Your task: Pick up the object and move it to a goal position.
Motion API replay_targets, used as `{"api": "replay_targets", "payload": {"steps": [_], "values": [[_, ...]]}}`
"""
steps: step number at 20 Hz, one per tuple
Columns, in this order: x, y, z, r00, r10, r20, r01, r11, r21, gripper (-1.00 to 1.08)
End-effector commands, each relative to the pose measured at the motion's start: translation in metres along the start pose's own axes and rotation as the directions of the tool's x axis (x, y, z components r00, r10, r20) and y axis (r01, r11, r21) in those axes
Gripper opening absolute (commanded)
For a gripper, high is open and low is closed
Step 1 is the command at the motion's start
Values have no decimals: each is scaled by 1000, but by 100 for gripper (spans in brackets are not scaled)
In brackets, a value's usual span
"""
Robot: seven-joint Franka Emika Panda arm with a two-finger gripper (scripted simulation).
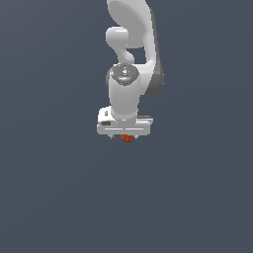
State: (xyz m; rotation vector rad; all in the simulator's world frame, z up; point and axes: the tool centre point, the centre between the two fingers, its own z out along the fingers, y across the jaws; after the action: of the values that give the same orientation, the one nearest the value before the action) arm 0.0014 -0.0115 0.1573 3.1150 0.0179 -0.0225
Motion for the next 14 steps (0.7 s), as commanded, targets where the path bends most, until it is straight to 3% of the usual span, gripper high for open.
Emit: {"api": "replay_targets", "payload": {"steps": [1, 10, 14], "values": [[0, 0, 0, 1000, 0, 0, 0, 1000, 0, 100], [3, 42, -6, 998, 68, -17, -68, 998, -17, 100], [3, 43, -6, 998, 67, -18, -68, 998, -18, 100]]}}
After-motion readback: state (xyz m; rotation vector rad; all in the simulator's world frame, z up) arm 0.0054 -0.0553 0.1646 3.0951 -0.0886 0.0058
